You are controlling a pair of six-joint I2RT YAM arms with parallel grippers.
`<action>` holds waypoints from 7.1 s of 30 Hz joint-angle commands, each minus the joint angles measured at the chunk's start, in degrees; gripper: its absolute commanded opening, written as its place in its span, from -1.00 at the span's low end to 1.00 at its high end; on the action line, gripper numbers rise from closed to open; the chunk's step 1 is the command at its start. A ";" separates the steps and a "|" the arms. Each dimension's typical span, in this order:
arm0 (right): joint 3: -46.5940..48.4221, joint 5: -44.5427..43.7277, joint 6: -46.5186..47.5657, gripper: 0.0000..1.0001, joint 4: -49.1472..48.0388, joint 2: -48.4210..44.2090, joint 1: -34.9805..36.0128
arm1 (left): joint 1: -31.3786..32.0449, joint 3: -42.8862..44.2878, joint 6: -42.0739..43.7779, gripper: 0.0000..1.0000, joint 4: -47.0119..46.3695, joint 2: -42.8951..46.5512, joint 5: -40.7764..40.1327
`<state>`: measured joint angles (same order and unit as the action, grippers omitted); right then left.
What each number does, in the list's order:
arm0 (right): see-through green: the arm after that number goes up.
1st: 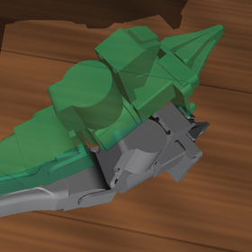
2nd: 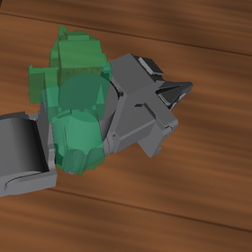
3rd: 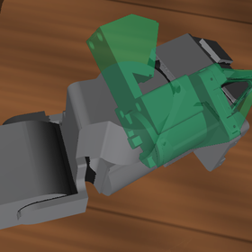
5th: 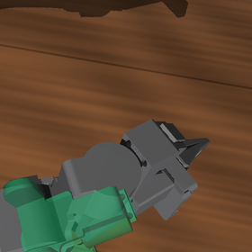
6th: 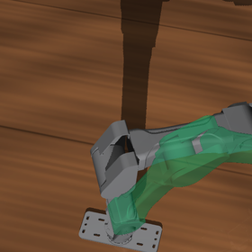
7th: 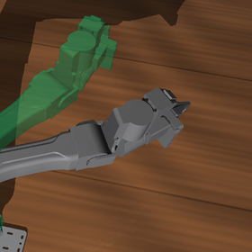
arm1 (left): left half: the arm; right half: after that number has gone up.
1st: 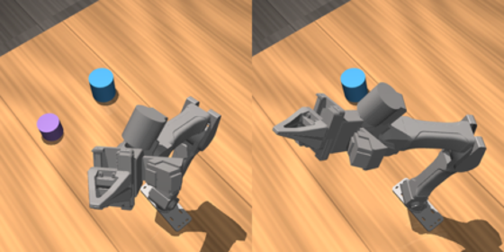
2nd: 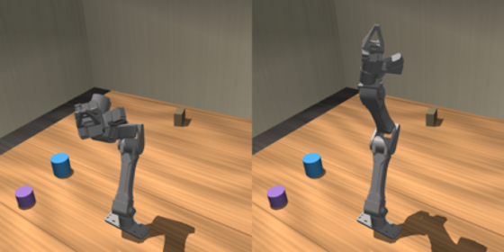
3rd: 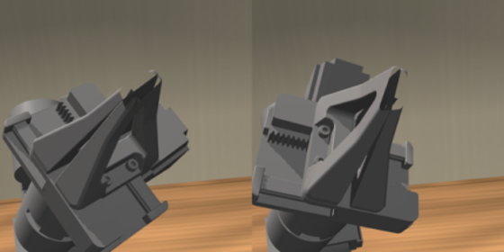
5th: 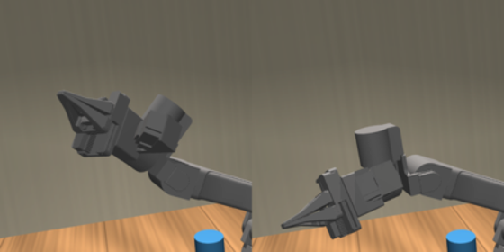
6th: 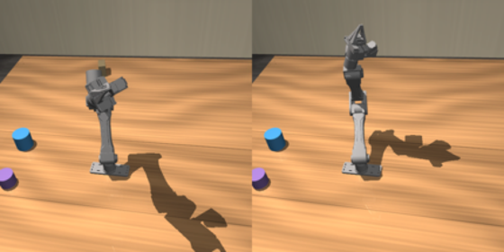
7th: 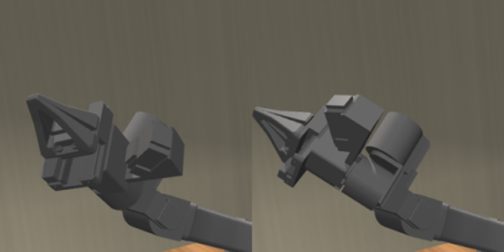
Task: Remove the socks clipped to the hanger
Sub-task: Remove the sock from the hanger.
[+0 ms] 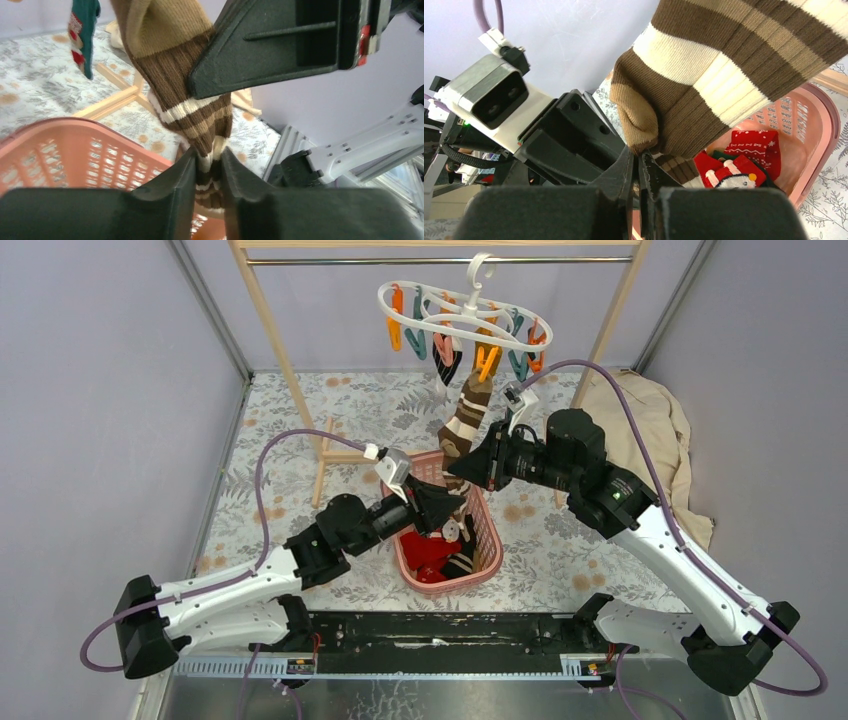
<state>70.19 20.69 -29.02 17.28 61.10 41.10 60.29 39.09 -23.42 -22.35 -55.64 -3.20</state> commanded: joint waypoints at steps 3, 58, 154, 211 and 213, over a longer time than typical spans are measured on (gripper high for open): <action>0.38 0.59 0.57 -0.93 -2.04 -1.60 0.30 | -0.61 2.02 1.06 -0.68 -2.51 -0.37 0.09; -10.93 -20.93 7.07 0.18 3.33 -25.07 0.33 | -19.39 1.11 -42.98 -1.00 -38.76 -14.29 43.60; -11.11 10.61 -2.31 -0.79 -16.40 -4.12 -14.99 | -1.91 17.21 -2.48 0.23 25.46 -4.89 -9.34; -12.98 14.01 3.04 -0.84 -15.61 -3.49 -16.93 | -17.07 57.47 3.14 0.59 16.59 -33.81 1.01; -13.06 14.17 3.00 -0.84 -15.76 -3.40 -16.93 | -17.25 57.58 2.97 0.51 16.28 -34.07 1.16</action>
<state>55.83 32.67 -26.87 1.52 58.70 24.32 43.81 94.17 -21.45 -2.90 -89.62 -1.78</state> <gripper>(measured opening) 0.120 0.793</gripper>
